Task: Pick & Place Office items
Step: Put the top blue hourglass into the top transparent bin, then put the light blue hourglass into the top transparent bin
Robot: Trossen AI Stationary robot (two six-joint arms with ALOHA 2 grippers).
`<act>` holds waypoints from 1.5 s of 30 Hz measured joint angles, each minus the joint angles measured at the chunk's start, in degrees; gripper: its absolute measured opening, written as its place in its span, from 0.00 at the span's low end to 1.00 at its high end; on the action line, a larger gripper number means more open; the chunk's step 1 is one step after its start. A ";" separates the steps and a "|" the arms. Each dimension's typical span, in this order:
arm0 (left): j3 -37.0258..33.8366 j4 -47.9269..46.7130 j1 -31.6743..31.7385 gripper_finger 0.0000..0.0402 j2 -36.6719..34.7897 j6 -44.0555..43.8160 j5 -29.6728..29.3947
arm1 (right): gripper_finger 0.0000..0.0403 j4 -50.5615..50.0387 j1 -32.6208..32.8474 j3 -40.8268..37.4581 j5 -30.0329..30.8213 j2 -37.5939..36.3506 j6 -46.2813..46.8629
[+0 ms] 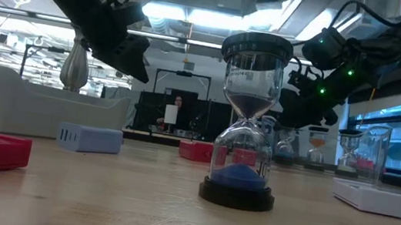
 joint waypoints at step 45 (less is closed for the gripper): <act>0.00 0.65 0.02 0.82 0.00 -0.16 -0.03 | 0.62 -13.90 5.80 0.09 -28.55 -30.75 6.47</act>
